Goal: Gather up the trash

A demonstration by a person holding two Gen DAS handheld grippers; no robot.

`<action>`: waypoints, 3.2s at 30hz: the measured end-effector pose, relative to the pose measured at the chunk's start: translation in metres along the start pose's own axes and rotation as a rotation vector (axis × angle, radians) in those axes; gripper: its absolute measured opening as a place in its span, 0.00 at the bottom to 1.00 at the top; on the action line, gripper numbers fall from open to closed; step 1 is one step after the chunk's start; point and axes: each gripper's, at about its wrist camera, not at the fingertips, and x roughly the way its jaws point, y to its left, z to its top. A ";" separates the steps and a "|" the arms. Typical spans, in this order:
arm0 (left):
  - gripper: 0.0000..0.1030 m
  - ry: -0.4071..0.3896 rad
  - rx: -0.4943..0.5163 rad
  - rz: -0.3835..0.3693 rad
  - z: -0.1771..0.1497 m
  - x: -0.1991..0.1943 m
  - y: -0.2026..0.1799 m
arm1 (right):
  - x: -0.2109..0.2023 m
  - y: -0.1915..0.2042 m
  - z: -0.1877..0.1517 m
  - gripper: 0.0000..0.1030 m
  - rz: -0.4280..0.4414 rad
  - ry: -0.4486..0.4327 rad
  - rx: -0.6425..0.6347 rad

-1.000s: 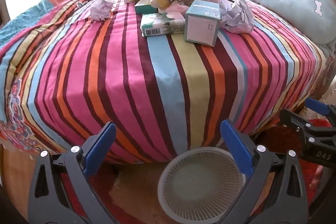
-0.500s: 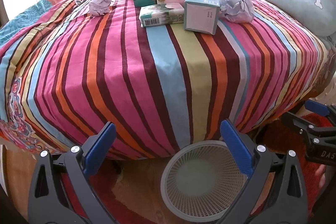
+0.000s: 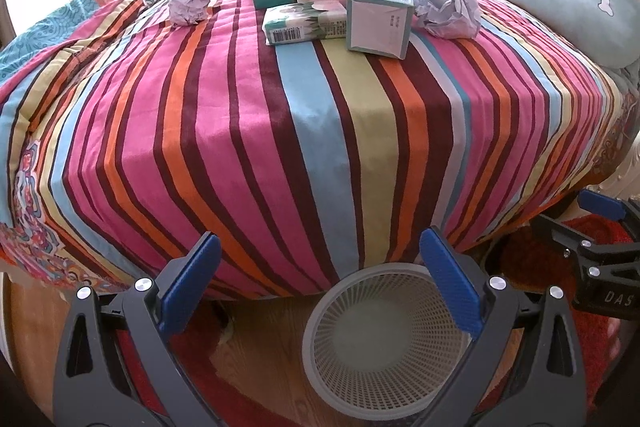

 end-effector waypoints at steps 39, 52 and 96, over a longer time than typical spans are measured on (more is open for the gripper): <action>0.94 0.022 0.005 0.000 -0.009 0.002 -0.006 | 0.000 0.004 -0.003 0.93 0.001 0.012 -0.016; 0.94 0.027 0.009 -0.007 -0.011 0.003 -0.009 | 0.000 0.005 -0.004 0.93 -0.003 0.012 -0.022; 0.47 -0.323 0.070 0.035 0.131 0.054 -0.054 | 0.058 -0.032 0.173 0.58 0.435 -0.158 -0.223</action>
